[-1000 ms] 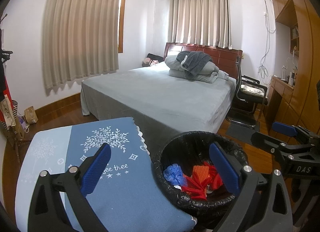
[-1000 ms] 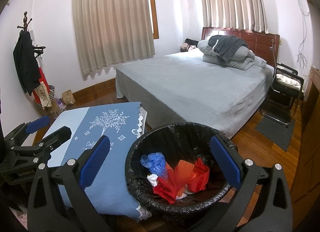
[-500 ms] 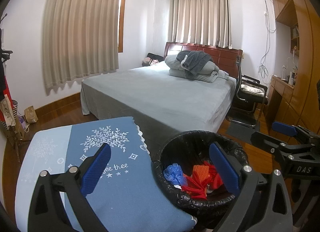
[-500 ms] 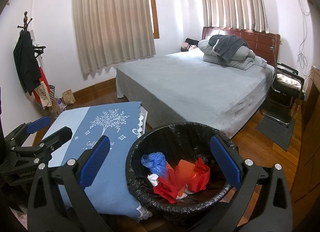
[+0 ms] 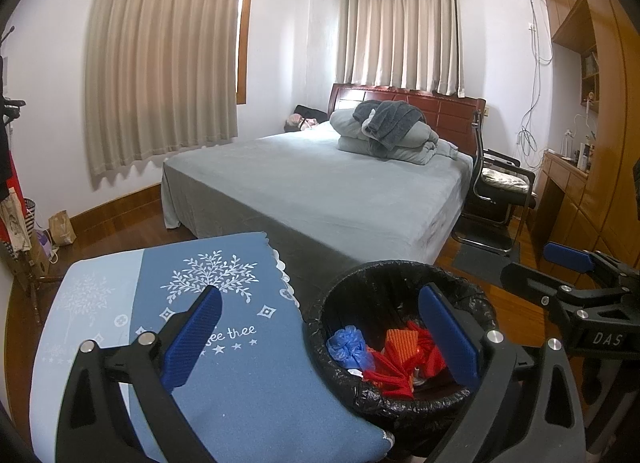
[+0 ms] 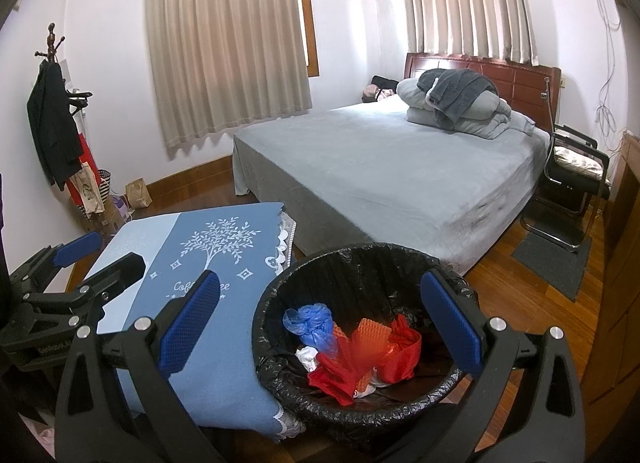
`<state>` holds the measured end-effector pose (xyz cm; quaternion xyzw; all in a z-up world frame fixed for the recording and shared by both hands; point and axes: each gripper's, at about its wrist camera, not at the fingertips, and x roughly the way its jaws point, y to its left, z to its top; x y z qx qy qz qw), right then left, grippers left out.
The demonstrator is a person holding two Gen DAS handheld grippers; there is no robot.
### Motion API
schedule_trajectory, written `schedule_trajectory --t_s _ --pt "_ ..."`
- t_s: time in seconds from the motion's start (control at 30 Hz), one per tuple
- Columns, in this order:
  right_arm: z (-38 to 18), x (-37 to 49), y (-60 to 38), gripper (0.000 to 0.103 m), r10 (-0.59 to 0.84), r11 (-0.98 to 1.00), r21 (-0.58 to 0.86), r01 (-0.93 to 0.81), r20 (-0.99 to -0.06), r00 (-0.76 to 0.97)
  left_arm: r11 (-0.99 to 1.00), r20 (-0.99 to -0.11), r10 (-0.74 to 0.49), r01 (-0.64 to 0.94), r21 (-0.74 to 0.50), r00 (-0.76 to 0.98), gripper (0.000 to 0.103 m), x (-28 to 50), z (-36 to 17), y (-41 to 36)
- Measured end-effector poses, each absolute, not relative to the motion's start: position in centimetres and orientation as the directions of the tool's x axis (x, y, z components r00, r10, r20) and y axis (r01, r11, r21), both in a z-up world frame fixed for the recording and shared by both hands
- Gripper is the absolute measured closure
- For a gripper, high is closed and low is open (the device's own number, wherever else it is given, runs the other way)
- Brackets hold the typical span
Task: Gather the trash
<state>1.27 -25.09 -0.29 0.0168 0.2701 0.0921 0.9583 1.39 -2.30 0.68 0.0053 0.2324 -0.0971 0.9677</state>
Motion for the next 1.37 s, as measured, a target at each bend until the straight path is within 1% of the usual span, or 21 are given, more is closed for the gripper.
schedule_trajectory --t_s 1.37 --pt "-0.4 0.83 -24.34 0.005 0.187 0.982 0.085 -0.168 -0.522 0.832 0.981 -0.461 -0.187 0.19 -0.04 0.868 0.006 1.01 0.47 -2.23"
